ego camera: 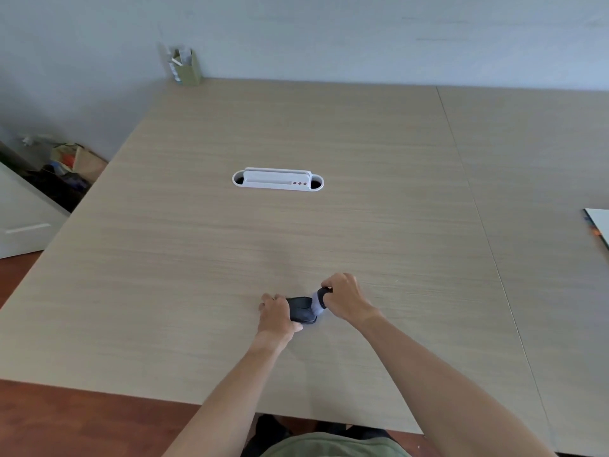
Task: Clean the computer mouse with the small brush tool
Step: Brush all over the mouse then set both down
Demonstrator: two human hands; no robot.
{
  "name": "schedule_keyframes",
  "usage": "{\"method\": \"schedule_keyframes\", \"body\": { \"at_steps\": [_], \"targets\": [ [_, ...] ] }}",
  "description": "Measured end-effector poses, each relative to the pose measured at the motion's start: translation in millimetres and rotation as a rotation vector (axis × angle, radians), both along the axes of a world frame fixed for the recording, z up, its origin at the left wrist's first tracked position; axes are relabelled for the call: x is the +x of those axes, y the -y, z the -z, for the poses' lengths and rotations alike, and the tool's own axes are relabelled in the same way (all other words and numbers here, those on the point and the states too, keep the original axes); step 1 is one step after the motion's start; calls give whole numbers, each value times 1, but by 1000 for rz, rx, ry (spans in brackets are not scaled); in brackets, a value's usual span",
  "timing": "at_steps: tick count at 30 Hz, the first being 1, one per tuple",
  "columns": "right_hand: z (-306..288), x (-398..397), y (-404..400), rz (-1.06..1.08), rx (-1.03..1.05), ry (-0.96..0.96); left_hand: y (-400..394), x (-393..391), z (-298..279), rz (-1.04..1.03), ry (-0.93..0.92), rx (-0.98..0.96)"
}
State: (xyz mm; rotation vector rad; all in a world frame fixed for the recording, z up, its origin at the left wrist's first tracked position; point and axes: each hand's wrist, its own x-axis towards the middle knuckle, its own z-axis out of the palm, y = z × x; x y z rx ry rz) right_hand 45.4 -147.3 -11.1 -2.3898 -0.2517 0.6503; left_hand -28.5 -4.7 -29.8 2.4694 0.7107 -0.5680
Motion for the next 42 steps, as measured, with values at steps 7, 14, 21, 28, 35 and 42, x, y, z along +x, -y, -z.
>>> {"method": "schedule_keyframes", "body": {
  "at_steps": [7, 14, 21, 28, 35, 42],
  "targets": [
    [6, -6, 8, -40, -34, 14, 2, -4, -1, 158, 46, 81],
    [4, -4, 5, -60, 109, -82, 4, 2, -1, 133, 22, 30],
    [-3, 0, 2, -49, 29, 40, 2, 7, -3, 143, -28, 32],
    [-2, -2, -3, -30, -15, 11, 21, 0, -2, -80, 12, 65],
    [-2, -4, -11, -85, 53, -45, 8, -1, -3, -13, 80, -28],
    [0, -4, -16, 3, 69, 9, 6, -7, -1, 18, 161, -12]
  ]
}}
